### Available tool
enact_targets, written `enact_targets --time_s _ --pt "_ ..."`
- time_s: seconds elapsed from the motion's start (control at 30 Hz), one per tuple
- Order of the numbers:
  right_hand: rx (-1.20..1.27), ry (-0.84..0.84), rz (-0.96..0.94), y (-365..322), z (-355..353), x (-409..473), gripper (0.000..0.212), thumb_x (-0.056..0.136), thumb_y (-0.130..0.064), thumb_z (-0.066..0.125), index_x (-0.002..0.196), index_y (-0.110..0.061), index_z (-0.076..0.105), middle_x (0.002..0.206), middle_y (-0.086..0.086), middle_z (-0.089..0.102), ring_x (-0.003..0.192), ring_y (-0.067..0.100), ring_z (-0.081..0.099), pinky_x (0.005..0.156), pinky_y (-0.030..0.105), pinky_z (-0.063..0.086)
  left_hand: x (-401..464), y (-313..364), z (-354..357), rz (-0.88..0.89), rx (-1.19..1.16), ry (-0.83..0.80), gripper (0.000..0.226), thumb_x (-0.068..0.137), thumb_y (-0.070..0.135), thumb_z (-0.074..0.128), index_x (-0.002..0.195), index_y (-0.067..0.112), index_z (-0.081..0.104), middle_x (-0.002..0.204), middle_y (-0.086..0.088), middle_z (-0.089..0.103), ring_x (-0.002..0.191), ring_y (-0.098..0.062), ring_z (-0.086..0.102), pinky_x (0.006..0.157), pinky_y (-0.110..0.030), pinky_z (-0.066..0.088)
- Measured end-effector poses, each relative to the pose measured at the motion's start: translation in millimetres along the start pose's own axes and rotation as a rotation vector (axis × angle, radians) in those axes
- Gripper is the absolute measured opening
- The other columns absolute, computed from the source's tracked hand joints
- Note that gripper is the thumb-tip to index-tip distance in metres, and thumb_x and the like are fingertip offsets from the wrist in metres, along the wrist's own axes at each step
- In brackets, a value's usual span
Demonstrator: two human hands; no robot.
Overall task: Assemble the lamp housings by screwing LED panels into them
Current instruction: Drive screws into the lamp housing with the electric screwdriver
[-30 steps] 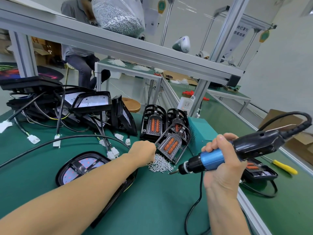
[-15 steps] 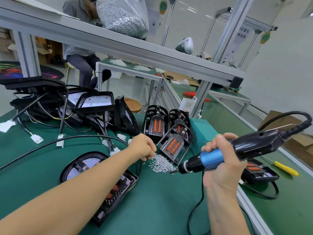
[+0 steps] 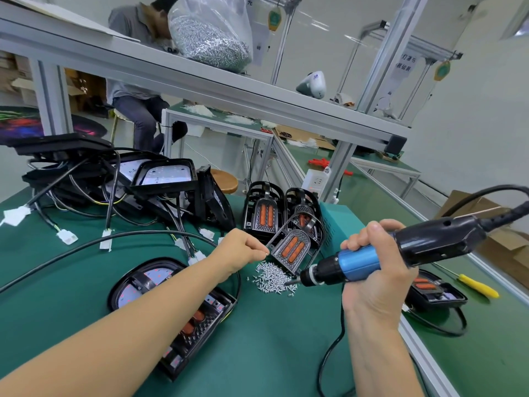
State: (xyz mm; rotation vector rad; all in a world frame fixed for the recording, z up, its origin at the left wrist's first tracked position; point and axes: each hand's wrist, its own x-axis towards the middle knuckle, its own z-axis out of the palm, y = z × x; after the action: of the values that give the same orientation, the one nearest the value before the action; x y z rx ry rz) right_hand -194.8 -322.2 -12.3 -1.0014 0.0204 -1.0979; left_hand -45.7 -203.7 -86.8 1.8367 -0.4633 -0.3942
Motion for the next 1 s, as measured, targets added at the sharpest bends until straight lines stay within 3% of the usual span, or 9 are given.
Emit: enact_targets --time_s 0.17,0.4,0.87,1.0 --pt "0.129 0.000 0.016 -8 8 -4 0.011 0.075 -0.010 0.058 0.078 -0.019 0.051 0.054 -0.004 0.045 0.050 0.014 0.044 0.060 0.026 0.043 -29 3 -12 0.098 -0.138 -0.042 0.014 0.086 0.009 0.068 0.079 0.019 0.074 0.058 0.013 0.062 0.058 0.000 0.053 0.059 -0.006 0.043" --pt "0.314 0.010 0.103 -17 21 -16 0.007 0.078 -0.022 0.054 0.081 -0.020 0.048 0.056 -0.007 0.046 0.048 0.010 0.044 0.058 0.022 0.045 -93 -7 -40 0.207 -0.281 -0.042 0.015 0.086 0.007 0.066 0.079 0.018 0.074 0.077 0.011 0.070 0.074 0.005 0.057 0.073 -0.006 0.042" --pt "0.341 -0.076 0.169 -10 46 -38 0.006 0.078 -0.021 0.052 0.081 -0.019 0.048 0.057 -0.007 0.045 0.048 0.010 0.042 0.058 0.023 0.044 -127 -9 -60 0.240 -0.270 0.021 0.019 0.084 0.007 0.068 0.075 0.022 0.074 0.077 -0.001 0.063 0.072 -0.012 0.051 0.069 -0.022 0.040" --pt "0.334 -0.085 0.165 -9 47 -39 0.006 0.078 -0.021 0.052 0.081 -0.018 0.048 0.056 -0.007 0.045 0.048 0.010 0.043 0.057 0.023 0.044 -129 -11 -59 0.229 -0.288 0.020 0.019 0.084 0.009 0.068 0.074 0.024 0.074 0.074 0.002 0.063 0.070 -0.009 0.051 0.068 -0.017 0.041"
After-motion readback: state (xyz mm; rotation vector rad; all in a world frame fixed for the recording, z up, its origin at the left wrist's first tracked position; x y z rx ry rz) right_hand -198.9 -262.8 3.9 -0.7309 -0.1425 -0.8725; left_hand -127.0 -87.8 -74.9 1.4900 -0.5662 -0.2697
